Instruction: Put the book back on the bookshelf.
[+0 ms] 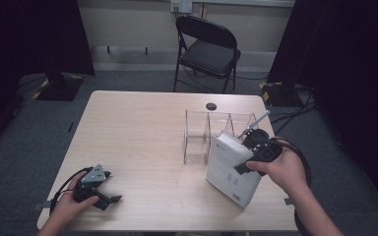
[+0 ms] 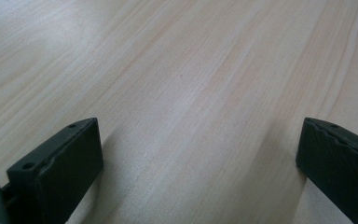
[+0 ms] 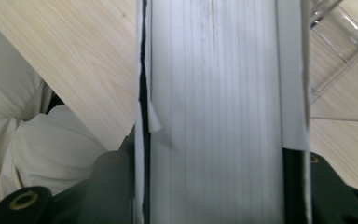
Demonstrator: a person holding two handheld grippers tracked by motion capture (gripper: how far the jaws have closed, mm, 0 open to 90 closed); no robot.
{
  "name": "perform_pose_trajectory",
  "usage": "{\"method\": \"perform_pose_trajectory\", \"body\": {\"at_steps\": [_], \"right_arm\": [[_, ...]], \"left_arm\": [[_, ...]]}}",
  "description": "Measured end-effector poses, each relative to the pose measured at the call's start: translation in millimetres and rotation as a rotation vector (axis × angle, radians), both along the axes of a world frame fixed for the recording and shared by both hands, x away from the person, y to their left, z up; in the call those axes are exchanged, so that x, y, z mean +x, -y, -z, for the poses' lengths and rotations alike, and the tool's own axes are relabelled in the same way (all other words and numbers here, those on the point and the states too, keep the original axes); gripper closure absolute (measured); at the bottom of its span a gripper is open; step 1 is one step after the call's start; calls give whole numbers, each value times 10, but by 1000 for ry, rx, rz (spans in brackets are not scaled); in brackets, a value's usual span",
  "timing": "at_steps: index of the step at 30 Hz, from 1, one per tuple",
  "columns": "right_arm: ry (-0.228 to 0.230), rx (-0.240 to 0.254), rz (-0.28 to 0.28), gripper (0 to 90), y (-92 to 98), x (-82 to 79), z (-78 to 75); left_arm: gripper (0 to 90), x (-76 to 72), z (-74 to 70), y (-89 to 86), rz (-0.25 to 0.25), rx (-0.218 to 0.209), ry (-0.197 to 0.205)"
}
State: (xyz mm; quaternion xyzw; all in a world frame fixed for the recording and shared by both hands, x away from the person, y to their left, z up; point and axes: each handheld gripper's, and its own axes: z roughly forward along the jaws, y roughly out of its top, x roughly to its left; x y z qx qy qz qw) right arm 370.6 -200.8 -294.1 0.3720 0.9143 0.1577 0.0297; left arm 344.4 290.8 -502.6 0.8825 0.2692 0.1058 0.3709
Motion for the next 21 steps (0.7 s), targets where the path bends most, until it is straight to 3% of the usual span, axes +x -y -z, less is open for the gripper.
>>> {"method": "perform_pose_trajectory", "body": {"at_steps": [21], "right_arm": [[17,13,115,522,277,5,-41]], "left_arm": [[0,2,1,-2,3,-2,1]]}}
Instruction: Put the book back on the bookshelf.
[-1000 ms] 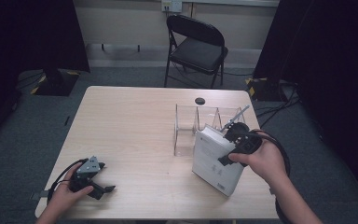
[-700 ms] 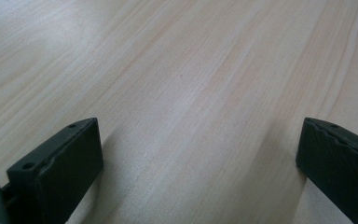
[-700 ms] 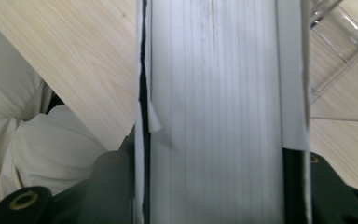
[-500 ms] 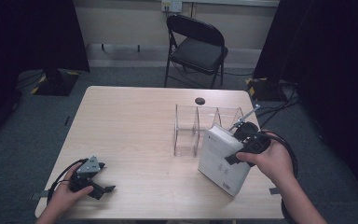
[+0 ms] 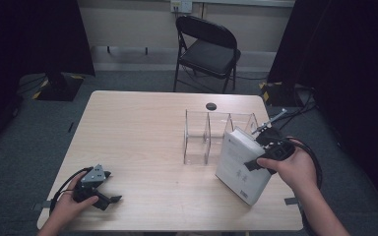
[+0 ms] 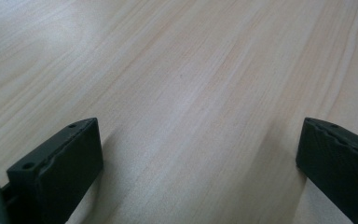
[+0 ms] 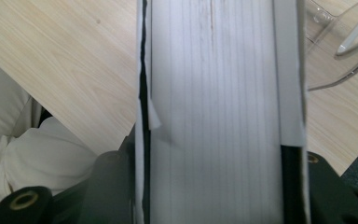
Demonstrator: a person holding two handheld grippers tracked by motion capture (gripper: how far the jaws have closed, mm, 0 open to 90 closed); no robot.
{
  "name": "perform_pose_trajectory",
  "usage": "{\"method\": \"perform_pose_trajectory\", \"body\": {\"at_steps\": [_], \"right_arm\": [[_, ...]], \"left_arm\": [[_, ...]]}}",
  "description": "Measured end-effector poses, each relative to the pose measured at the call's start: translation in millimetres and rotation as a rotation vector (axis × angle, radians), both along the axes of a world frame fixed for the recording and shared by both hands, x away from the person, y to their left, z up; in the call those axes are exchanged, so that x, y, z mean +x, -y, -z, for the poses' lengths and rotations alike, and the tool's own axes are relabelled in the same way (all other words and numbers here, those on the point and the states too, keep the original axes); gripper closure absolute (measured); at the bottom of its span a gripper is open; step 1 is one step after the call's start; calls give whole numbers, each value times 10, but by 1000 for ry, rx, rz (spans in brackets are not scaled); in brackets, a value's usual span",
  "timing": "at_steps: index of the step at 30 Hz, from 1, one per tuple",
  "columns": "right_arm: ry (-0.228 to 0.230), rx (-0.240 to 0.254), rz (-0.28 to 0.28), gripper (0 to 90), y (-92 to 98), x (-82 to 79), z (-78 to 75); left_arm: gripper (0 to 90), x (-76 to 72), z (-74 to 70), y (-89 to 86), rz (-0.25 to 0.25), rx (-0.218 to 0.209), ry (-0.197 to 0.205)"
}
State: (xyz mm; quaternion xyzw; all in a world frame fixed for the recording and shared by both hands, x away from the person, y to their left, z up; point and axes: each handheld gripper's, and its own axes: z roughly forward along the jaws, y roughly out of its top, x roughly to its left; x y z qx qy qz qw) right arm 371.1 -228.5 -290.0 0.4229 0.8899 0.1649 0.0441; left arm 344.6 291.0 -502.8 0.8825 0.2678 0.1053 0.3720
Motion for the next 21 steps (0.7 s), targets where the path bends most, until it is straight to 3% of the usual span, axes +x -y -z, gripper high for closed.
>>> {"method": "perform_pose_trajectory", "body": {"at_steps": [21], "right_arm": [[-3,4,110,522,268,-15,-27]], "left_arm": [[0,1,0,0,1,1,1]]}}
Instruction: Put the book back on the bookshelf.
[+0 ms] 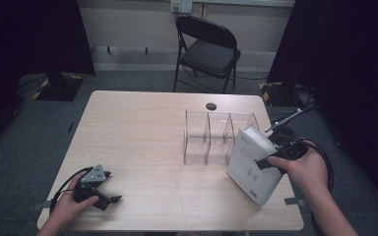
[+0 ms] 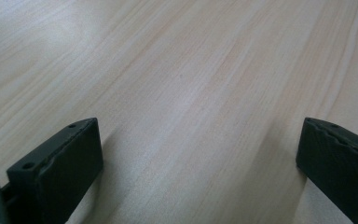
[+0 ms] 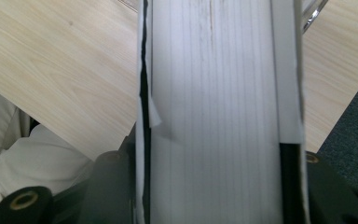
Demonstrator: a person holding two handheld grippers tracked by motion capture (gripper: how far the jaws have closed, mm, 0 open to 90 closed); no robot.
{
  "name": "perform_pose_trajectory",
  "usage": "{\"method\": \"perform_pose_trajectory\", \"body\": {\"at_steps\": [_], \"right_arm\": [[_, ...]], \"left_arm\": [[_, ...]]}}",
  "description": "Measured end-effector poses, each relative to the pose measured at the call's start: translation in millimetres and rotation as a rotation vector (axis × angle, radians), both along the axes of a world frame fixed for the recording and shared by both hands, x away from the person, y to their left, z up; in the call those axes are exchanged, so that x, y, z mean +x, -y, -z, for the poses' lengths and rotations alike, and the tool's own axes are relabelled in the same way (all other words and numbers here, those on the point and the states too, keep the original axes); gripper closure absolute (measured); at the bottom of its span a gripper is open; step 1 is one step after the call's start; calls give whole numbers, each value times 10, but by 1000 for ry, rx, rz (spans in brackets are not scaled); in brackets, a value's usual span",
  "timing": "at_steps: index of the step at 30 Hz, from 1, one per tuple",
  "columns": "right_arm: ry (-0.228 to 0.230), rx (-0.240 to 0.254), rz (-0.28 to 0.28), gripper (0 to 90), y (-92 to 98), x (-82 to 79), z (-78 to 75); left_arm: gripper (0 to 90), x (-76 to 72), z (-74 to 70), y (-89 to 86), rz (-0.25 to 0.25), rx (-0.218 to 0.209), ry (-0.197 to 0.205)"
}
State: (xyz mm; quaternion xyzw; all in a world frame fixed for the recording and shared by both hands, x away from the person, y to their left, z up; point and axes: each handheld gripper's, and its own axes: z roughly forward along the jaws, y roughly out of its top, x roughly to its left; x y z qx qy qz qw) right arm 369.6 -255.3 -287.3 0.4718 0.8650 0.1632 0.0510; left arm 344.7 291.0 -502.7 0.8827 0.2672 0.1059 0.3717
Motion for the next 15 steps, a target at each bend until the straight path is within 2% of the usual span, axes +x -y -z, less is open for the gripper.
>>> {"method": "perform_pose_trajectory", "body": {"at_steps": [15], "right_arm": [[10,-29,56,522,60,57,10]], "left_arm": [[0,0,0,0,0,0,0]]}}
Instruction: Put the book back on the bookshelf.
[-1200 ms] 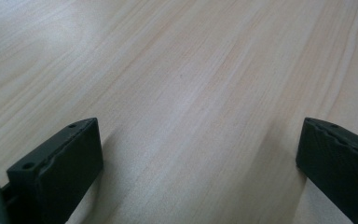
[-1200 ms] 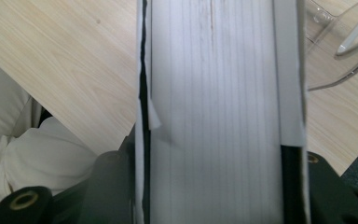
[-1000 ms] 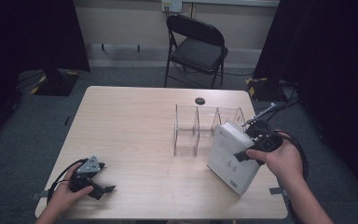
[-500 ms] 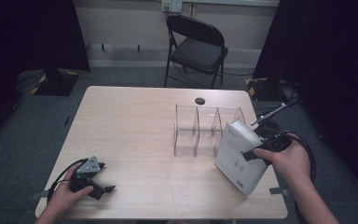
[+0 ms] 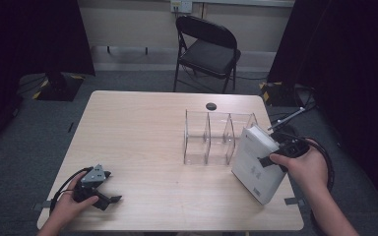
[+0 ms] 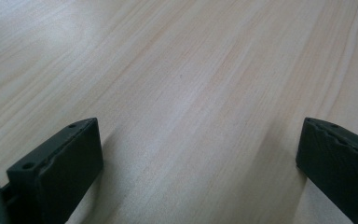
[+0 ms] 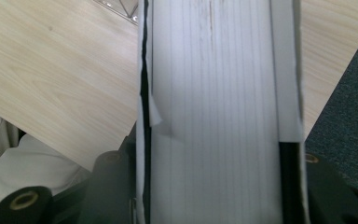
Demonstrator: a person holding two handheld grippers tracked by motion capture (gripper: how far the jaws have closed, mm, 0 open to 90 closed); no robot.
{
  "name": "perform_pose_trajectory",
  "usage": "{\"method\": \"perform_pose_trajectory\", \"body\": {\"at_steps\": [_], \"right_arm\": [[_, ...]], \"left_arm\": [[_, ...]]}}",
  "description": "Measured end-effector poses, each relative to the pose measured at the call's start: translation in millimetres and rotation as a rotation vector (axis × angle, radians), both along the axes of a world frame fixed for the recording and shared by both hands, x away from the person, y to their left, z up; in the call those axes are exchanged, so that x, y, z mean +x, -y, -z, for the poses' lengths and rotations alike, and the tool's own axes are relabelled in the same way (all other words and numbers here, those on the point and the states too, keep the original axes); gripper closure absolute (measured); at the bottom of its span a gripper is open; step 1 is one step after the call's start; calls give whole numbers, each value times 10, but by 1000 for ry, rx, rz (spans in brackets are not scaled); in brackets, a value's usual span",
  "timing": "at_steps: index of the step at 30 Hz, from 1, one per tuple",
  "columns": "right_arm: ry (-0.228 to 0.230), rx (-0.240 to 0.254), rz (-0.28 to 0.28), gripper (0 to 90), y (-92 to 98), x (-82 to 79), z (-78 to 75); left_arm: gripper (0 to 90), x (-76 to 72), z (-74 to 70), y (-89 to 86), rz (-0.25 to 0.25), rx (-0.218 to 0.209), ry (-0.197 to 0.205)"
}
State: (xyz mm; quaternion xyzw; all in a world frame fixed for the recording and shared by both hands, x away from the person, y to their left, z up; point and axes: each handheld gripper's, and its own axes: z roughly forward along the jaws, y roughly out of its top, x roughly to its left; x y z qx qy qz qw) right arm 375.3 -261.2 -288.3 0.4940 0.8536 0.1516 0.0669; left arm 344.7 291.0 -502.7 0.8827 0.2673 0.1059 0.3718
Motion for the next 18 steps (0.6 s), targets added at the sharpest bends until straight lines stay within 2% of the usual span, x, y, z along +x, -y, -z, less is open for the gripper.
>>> {"method": "perform_pose_trajectory", "body": {"at_steps": [4,8,11,18], "right_arm": [[-7,-1,27,522,1,26,-9],[-19,-4,36,522,-2,52,0],[-8,-11,25,522,-3,66,16],[-20,-20,54,522,-36,111,48]], "left_arm": [[0,1,-1,0,1,2,-1],[0,2,-1,0,3,1,0],[0,3,-1,0,4,1,0],[0,4,-1,0,5,1,0]]}}
